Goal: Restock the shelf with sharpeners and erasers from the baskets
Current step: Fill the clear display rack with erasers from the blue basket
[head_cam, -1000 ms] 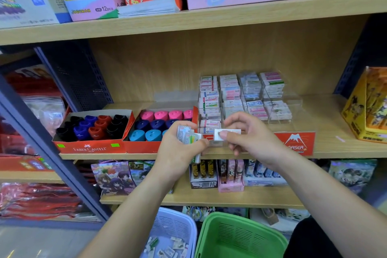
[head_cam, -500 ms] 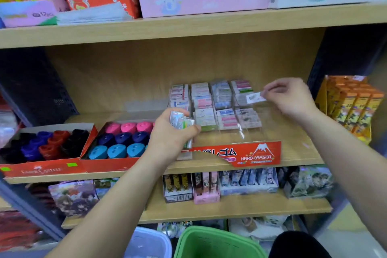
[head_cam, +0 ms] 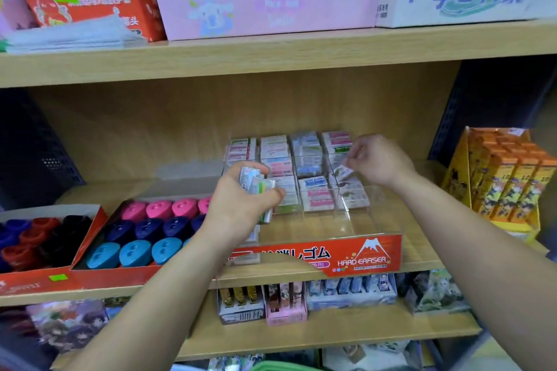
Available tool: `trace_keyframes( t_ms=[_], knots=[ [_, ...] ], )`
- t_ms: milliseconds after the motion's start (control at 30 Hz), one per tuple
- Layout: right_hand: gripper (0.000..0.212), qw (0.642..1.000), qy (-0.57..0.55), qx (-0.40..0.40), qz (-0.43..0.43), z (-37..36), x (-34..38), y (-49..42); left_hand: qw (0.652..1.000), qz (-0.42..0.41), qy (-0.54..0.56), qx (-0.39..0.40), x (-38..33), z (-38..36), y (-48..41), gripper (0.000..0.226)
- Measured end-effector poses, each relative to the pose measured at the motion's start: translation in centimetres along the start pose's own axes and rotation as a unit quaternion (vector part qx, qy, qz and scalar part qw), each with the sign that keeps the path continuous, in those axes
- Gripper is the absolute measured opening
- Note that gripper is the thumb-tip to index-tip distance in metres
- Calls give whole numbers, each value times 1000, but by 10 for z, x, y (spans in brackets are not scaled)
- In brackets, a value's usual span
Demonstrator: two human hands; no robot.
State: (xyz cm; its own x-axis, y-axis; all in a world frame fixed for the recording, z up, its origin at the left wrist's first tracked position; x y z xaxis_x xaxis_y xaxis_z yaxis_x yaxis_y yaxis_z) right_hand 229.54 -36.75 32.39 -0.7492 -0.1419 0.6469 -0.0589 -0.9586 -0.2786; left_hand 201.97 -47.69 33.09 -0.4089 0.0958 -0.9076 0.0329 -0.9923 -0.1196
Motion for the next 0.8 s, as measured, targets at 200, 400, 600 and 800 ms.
trace_keyframes(
  t_ms=[200, 400, 600, 800],
  knots=[
    [13, 986, 150, -57, 52, -7, 5, 7, 1000, -11, -9, 8, 4, -4, -2, 34],
    [6, 987, 108, -93, 75, -5, 13, 16, 1000, 0, -11, 4, 7, -4, 3, 33],
    [8, 986, -78, -81, 120, -1, 51, 58, 999, 12, 31, 13, 7, -3, 18, 36],
    [23, 899, -390, 185, 75, -34, 103, 124, 994, 37, 98, -28, 7, 0, 30, 39]
  ],
)
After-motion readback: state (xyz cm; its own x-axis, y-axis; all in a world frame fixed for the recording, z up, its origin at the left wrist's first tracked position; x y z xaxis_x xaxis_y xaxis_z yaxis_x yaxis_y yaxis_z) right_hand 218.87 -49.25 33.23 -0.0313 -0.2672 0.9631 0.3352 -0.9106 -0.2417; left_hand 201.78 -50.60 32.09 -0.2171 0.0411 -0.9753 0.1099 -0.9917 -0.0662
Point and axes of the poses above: each hand's wrist, its own y-axis away from the middle knuckle, its own z-axis out of the back of the hand, x = y × z, the point moved 2 cm from there along -y, towards the middle knuckle, and after that the axes turned 12 degrees about -y, right-handed, at the moved point
